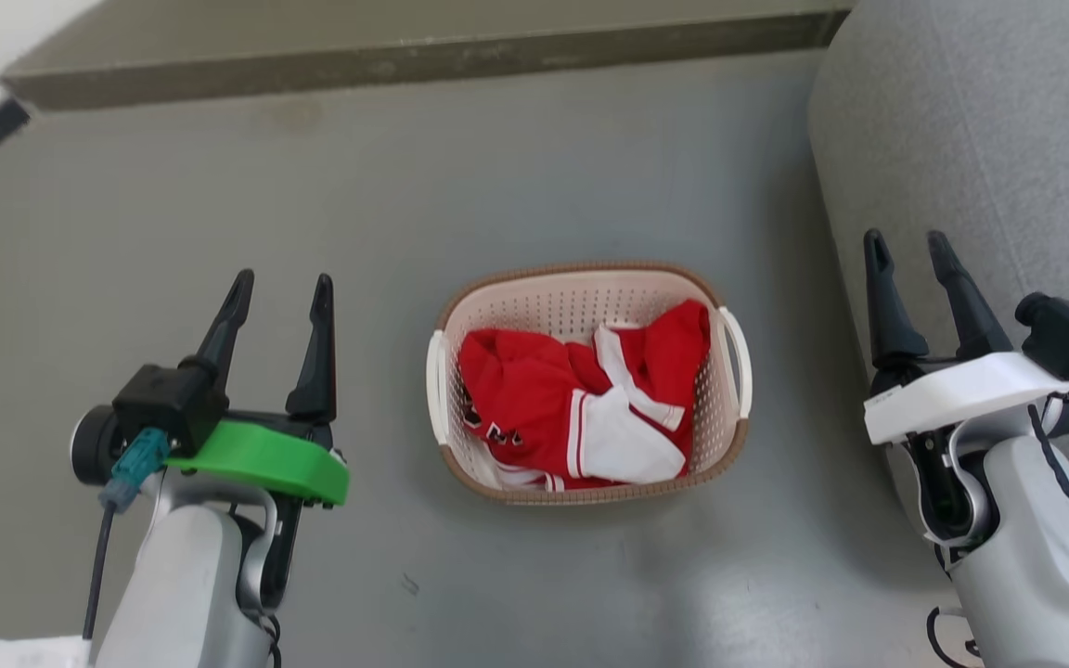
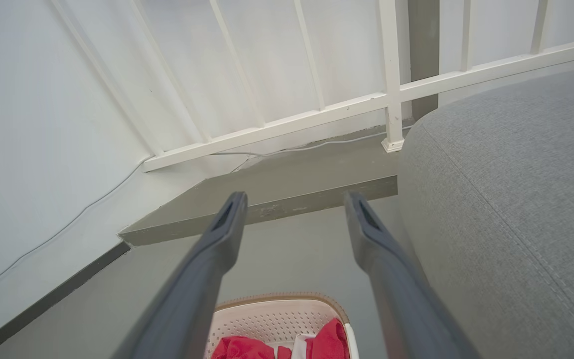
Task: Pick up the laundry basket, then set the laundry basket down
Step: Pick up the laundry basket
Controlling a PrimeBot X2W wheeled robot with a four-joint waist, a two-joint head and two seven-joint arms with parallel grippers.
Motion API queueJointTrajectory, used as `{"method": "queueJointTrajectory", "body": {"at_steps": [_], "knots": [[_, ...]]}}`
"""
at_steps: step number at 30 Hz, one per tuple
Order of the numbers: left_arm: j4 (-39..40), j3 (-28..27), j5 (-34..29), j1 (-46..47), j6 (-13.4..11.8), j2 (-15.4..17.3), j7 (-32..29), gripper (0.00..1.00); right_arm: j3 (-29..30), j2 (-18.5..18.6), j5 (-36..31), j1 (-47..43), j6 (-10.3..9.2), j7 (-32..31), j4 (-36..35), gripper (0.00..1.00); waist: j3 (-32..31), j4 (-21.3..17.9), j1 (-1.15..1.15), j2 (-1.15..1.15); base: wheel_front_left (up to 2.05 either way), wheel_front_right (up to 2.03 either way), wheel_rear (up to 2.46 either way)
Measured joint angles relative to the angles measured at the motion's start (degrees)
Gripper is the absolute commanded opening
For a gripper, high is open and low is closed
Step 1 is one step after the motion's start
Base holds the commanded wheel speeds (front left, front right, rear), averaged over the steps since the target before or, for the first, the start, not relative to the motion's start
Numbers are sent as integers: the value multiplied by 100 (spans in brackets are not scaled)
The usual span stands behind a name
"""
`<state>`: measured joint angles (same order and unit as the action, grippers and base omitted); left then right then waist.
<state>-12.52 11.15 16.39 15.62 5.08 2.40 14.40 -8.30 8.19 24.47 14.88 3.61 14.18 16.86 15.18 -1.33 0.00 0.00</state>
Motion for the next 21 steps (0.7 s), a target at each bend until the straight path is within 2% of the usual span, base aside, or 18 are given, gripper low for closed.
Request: {"method": "queueJointTrajectory", "body": {"at_steps": [15,21], "knots": [[-498,162,8,766,53,-27,3,100,34,-4,3,549,90,41,480,100,997,-25,0,0,0,0,0],[-778,231,199,1051,97,-32,4,100,68,58,3,850,93,41,736,100,1372,5,0,0,0,0,0]]}}
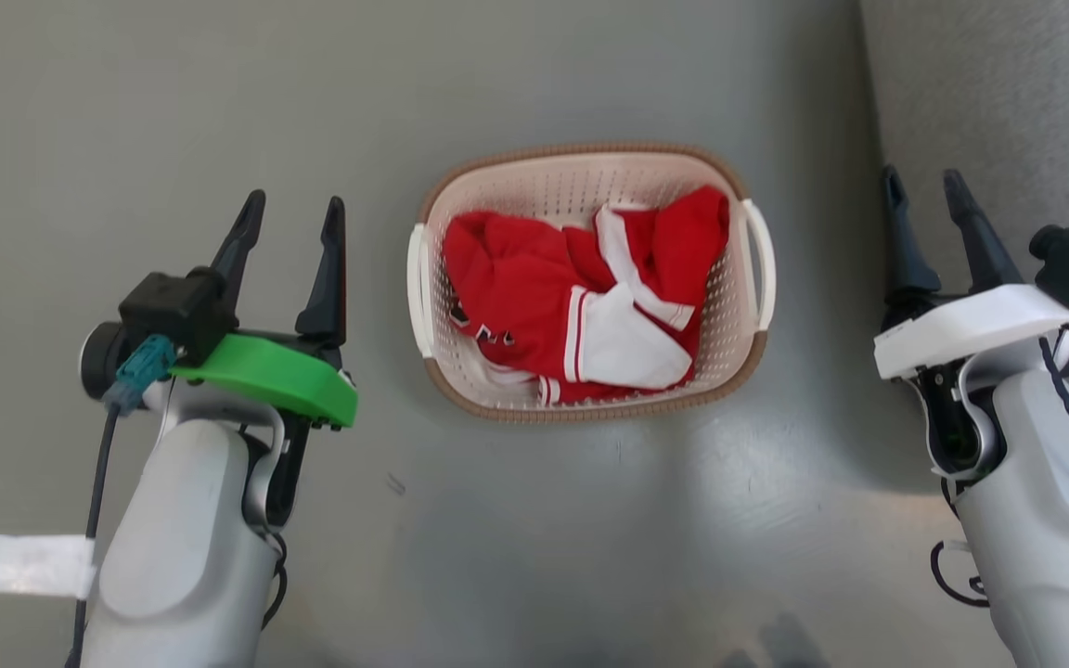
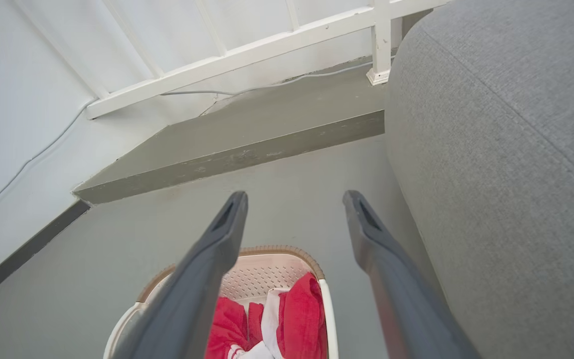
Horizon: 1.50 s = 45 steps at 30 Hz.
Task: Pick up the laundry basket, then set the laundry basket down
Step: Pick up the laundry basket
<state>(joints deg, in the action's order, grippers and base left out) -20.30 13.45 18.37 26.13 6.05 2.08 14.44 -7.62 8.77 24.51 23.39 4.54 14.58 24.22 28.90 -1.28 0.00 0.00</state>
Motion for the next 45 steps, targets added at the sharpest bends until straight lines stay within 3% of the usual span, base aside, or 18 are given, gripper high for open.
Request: {"method": "queueJointTrajectory", "body": {"at_steps": [25,45], "knots": [[-1503,780,670,1500,25,-45,-31,100,-46,-53,76,1296,92,-158,1399,100,1398,66,1,0,0,0,0],[-2541,1448,1313,2508,58,-69,-557,100,-291,-157,78,2391,149,-538,2510,100,2434,74,0,0,0,0,0]]}}
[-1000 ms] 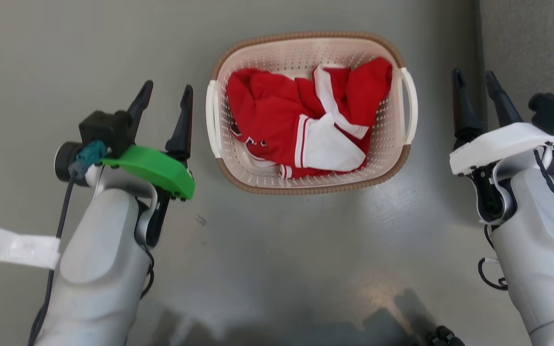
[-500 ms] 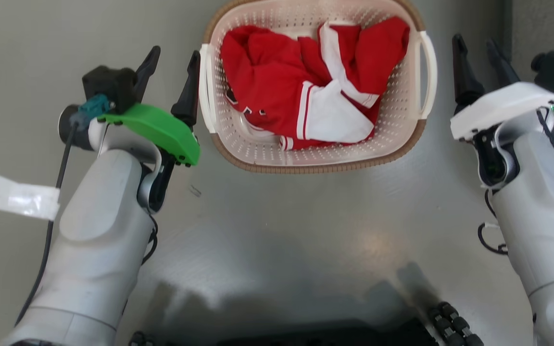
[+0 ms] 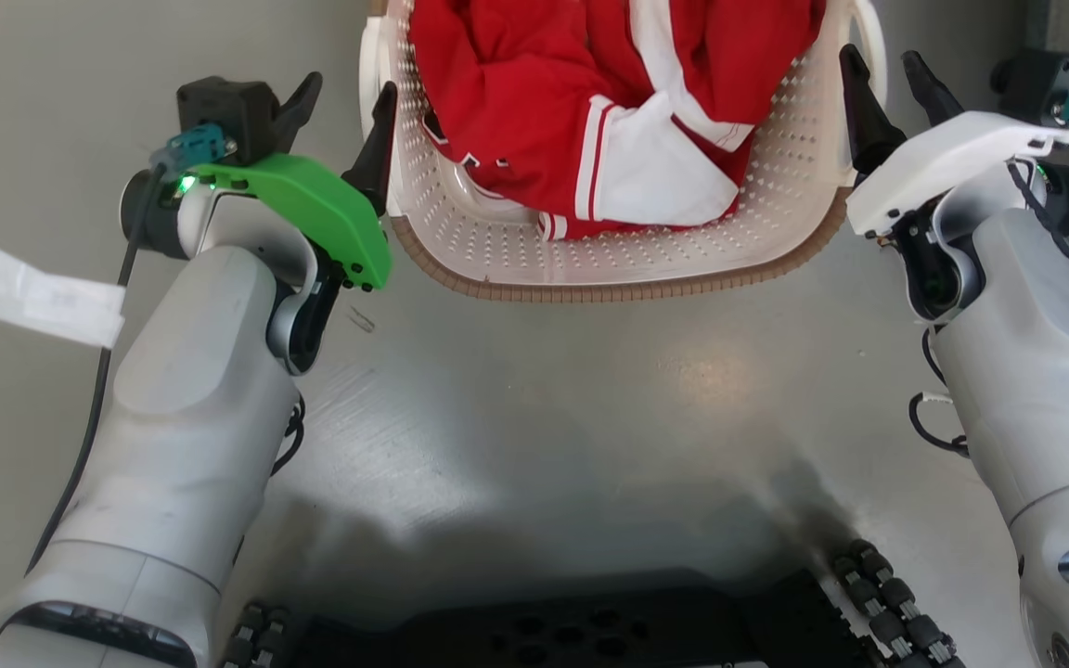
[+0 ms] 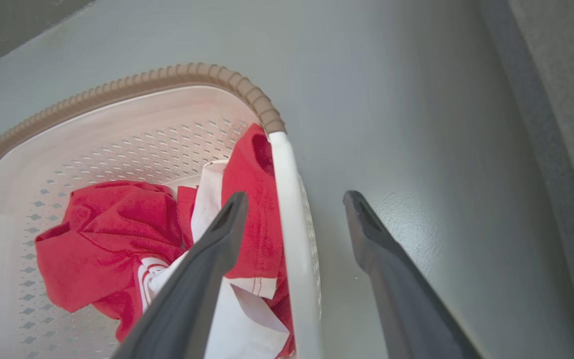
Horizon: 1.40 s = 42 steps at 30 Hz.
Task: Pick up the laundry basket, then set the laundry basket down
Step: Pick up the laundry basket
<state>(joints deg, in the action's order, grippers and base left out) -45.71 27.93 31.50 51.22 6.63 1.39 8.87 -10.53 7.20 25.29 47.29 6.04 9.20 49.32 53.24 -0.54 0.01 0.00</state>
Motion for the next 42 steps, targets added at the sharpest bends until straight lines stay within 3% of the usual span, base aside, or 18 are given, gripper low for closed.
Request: {"method": "queueJointTrajectory", "body": {"at_steps": [27,28,29,30,31,32,33,42], "knots": [[-727,634,815,803,18,-8,-386,100,-162,-162,59,885,52,-16,1015,100,631,-82,0,0,0,0,0],[-742,651,817,818,16,-8,-386,100,-170,-166,59,906,52,-15,1037,91,633,-85,0,0,0,0,0],[-756,675,827,837,15,-8,-386,100,-181,-170,59,924,53,-1,1058,69,637,-86,0,0,0,0,0],[-769,694,877,859,15,-8,-386,91,-192,-172,60,944,53,34,1083,48,640,-88,0,0,0,0,0],[-780,711,934,877,15,-8,-386,69,-203,-174,60,968,53,34,1107,33,643,-90,0,0,0,0,0],[-790,726,968,888,14,-9,-386,28,-214,-174,62,989,53,35,1126,21,645,-92,0,0,0,0,0],[-802,738,976,898,14,-12,-385,0,-227,-175,70,1005,56,43,1147,2,647,-93,0,0,0,0,0],[-980,882,1172,1018,-67,-82,-324,0,-361,-285,101,1084,119,191,1339,0,586,-88,-1,0,0,0,0]]}}
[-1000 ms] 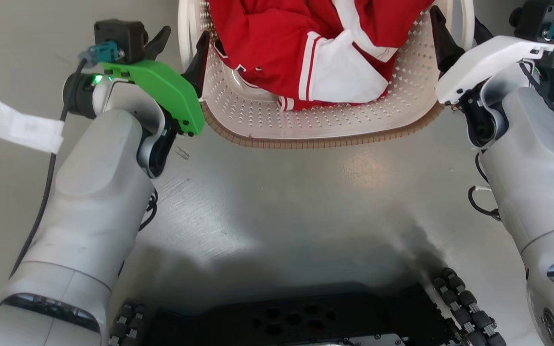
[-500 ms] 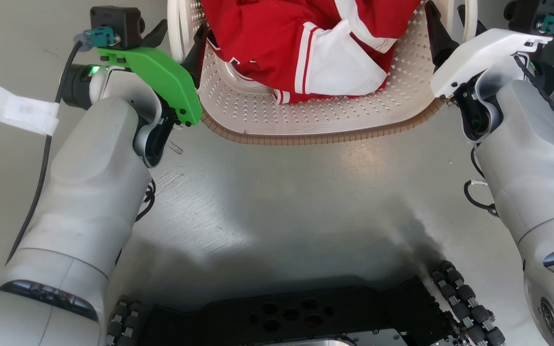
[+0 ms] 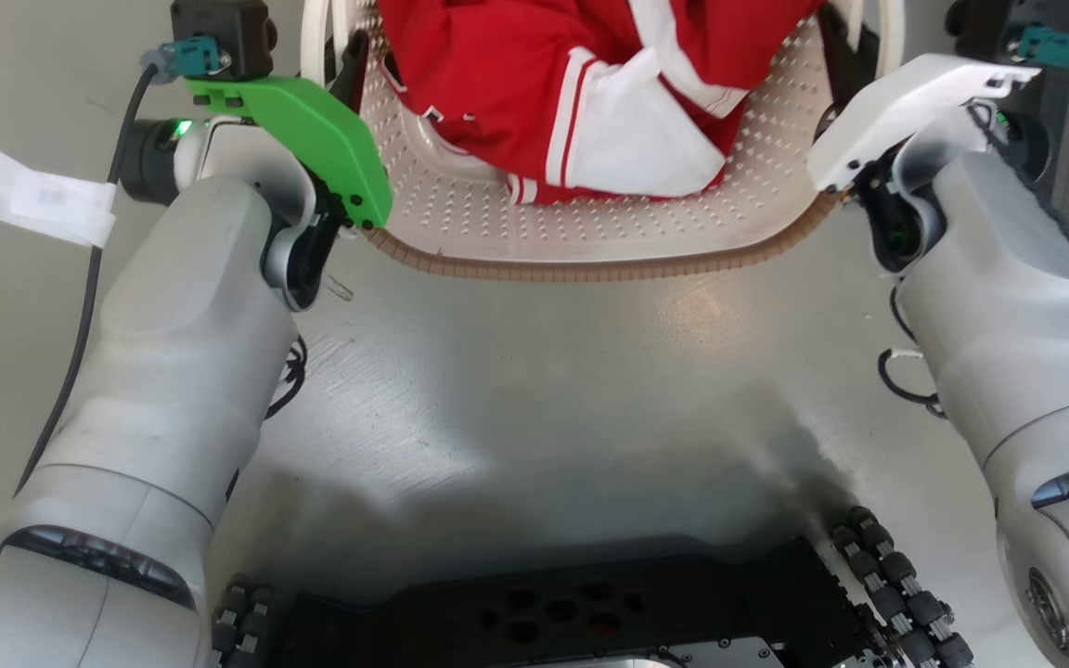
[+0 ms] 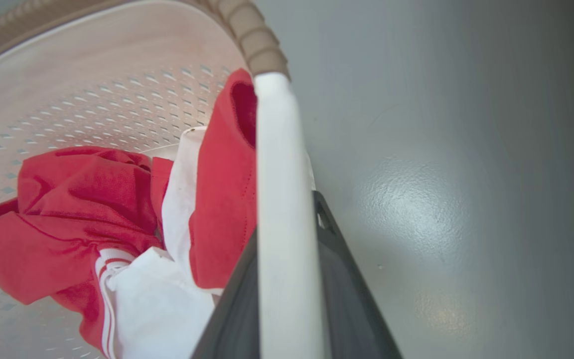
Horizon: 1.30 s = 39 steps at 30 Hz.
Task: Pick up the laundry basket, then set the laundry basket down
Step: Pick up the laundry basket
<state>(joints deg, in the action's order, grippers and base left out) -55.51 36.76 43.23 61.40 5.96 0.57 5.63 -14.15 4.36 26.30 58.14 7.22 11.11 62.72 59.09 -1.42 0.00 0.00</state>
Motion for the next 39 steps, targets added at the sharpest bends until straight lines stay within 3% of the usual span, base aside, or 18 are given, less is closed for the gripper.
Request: {"method": "queueJointTrajectory", "body": {"at_steps": [20,39], "knots": [[-521,414,375,-214,8,10,-22,0,-469,-120,71,-113,0,66,423,0,-861,26,0,0,0,0,0],[-836,646,944,-822,37,-29,-549,0,-915,-199,470,-580,-1,-779,711,0,-2210,70,0,0,0,0,0]]}}
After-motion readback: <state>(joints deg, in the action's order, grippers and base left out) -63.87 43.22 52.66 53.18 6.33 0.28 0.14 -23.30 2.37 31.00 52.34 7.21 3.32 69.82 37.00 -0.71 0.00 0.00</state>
